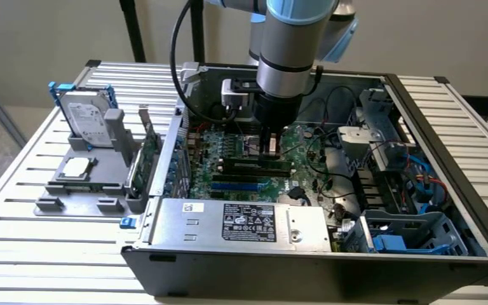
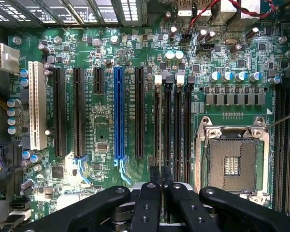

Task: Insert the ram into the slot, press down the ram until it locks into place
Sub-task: 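Insert the ram into the slot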

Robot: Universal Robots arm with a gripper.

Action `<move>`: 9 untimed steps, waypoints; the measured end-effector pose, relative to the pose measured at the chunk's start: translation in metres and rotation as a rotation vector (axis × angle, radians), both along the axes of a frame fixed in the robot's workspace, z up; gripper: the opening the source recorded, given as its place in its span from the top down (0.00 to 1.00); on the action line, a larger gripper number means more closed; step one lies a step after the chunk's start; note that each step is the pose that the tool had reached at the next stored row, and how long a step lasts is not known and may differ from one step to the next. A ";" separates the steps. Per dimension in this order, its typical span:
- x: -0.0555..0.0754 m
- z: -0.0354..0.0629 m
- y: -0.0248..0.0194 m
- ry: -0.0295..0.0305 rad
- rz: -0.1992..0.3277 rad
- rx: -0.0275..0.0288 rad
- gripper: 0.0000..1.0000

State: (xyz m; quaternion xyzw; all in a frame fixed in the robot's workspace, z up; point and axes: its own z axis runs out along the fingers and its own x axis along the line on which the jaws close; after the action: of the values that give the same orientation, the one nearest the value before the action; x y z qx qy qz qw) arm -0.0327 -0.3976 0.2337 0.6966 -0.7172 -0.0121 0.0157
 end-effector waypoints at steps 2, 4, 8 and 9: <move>0.000 -0.0001 0.0001 0.0000 0.000 0.0000 0.87; 0.000 -0.0003 0.0000 0.0000 0.000 0.0001 0.87; 0.000 -0.0005 0.0000 -0.0001 -0.002 0.0002 0.87; 0.000 -0.0007 0.0000 -0.0001 -0.003 0.0002 0.87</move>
State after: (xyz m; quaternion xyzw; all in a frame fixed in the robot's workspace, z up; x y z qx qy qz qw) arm -0.0327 -0.3976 0.2329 0.6956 -0.7182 -0.0122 0.0156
